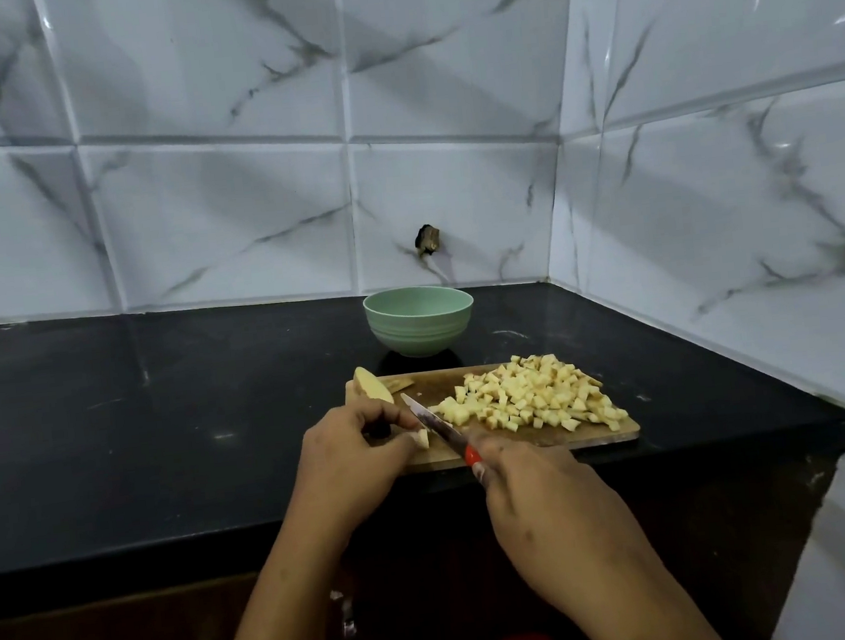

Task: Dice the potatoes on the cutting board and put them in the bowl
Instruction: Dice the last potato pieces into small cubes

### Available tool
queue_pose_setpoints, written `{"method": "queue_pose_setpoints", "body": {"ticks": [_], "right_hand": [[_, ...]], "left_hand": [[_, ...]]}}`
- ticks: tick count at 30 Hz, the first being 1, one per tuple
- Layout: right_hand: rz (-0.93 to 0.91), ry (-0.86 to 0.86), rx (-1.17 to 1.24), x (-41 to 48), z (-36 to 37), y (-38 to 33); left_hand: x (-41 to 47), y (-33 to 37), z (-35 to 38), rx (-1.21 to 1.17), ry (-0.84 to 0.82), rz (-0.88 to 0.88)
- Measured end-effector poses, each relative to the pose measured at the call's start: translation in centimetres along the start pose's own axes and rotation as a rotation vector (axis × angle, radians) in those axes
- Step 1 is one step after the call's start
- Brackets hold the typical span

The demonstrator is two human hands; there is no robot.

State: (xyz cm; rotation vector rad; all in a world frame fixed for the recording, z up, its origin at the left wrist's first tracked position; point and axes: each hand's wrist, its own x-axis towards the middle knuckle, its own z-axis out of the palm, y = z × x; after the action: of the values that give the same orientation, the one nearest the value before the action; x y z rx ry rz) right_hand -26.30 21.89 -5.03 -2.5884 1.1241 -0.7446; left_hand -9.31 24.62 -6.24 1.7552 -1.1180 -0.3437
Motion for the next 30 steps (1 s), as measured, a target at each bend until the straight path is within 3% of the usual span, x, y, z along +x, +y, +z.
{"method": "queue_pose_setpoints", "body": {"ticks": [6, 19, 30], "right_hand": [[-0.014, -0.001, -0.036, -0.1, 0.1, 0.3], [-0.056, 0.02, -0.109, -0.5, -0.4, 0.5], [-0.067, -0.075, -0.275, 0.8, 0.8, 0.4]], "left_hand": [[-0.3, 0.5, 0.8, 0.154, 0.13, 0.03], [0.1, 0.6, 0.9, 0.105, 0.15, -0.003], [0.3, 0.6, 1.0, 0.138, 0.166, -0.011]]}}
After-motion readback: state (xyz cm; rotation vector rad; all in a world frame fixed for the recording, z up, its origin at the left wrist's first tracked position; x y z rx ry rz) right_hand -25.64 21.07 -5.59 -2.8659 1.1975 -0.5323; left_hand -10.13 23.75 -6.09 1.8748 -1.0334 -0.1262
